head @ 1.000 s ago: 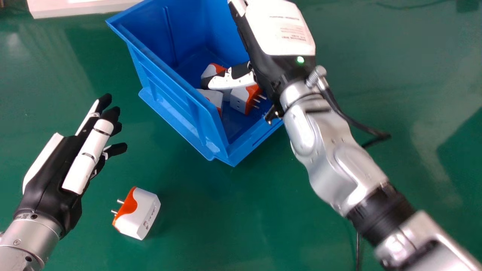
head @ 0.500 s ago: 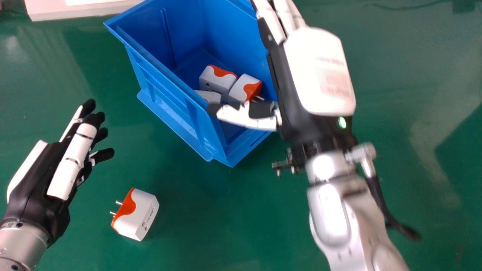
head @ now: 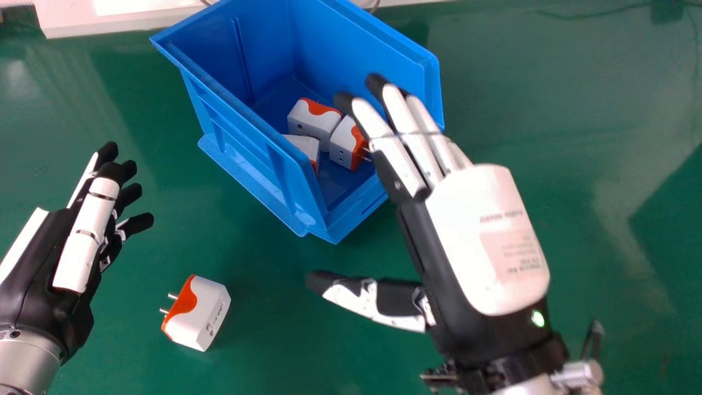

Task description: Pick all objects and put in blue box

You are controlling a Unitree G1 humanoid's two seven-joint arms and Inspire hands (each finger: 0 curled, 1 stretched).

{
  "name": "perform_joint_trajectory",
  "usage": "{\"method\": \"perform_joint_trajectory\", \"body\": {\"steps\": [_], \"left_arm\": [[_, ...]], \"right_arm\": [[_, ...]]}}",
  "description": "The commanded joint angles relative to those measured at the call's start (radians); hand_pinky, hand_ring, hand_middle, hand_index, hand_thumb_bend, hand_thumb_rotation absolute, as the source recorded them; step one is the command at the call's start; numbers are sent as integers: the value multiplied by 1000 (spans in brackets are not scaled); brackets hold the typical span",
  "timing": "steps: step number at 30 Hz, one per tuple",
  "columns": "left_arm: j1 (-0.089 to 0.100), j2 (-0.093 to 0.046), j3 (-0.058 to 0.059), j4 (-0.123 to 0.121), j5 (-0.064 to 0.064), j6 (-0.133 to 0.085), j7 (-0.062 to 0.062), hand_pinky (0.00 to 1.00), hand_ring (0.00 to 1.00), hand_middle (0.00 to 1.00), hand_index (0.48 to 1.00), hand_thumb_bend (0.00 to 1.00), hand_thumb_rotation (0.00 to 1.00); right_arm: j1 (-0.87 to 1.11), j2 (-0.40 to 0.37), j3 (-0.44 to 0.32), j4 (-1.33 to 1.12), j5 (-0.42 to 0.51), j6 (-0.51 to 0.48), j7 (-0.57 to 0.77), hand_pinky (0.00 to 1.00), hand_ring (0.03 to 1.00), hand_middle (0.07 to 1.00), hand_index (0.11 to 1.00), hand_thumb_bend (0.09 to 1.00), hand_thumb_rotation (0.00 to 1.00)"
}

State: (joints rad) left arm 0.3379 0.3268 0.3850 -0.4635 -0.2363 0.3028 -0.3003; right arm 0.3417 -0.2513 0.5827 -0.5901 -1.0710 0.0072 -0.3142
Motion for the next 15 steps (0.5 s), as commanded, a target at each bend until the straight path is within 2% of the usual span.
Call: {"method": "perform_joint_trajectory", "body": {"steps": [1,5,15], "left_arm": [[-3,-3,1,-36,-9,-2,11,886,956,970,1000,428,1000],[-6,-6,-3,-28,-10,-6,14,885,955,969,1000,427,1000],[-5,-3,-8,-27,-10,-15,12,882,953,966,1000,418,1000]], "right_arm": [[56,-3,13,-22,-9,-50,-46,815,943,944,903,490,296],[147,-16,5,-25,-28,-77,-75,815,936,935,898,490,311],[271,-55,-7,-12,-71,-142,-155,792,888,889,850,496,326]]}}
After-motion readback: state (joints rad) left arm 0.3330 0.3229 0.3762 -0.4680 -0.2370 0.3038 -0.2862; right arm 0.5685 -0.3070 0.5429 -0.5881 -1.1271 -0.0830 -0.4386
